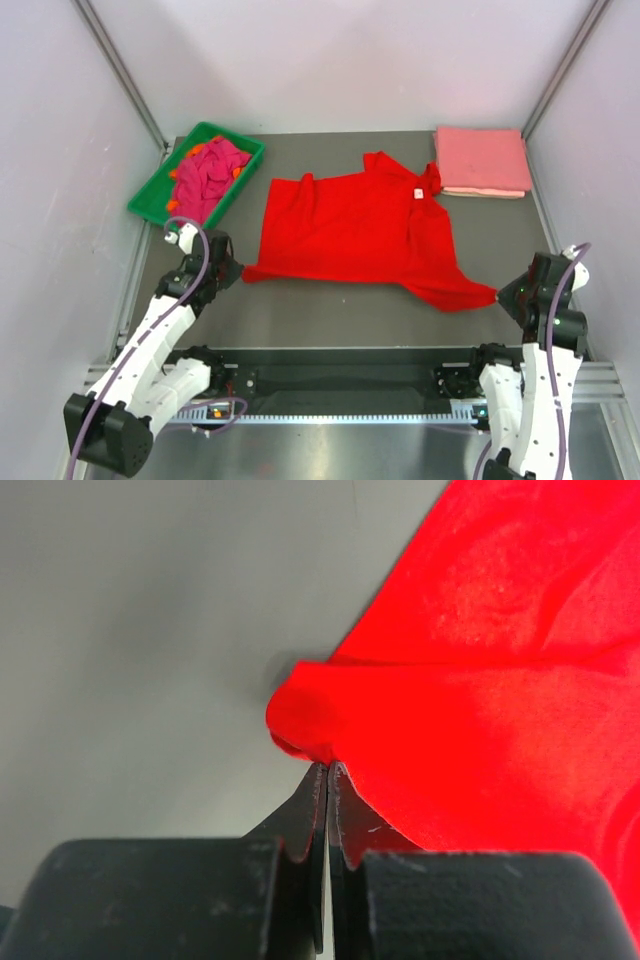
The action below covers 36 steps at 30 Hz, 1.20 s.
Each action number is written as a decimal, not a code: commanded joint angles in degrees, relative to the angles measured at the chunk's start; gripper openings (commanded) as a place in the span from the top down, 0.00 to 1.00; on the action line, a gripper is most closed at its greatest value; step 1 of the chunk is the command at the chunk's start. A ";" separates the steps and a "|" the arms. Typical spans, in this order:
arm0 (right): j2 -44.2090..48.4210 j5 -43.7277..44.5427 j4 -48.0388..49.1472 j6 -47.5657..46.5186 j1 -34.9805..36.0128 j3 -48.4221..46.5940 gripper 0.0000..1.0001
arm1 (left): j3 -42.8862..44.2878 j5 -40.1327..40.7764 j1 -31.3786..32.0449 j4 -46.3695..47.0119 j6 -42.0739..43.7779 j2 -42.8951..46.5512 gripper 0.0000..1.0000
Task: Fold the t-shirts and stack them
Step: Flatten the tshirt out, then fold the tshirt
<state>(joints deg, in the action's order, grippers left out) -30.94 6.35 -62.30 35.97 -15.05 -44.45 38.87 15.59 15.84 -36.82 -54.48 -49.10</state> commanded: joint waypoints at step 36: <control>-4.21 -10.11 23.97 7.97 0.02 7.17 1.00 | 54.89 -18.32 -0.45 18.10 28.63 -68.57 1.00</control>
<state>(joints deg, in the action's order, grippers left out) -33.65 -0.89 -47.90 43.72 -15.03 -38.63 87.66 -2.13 15.79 -19.57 -29.45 -114.21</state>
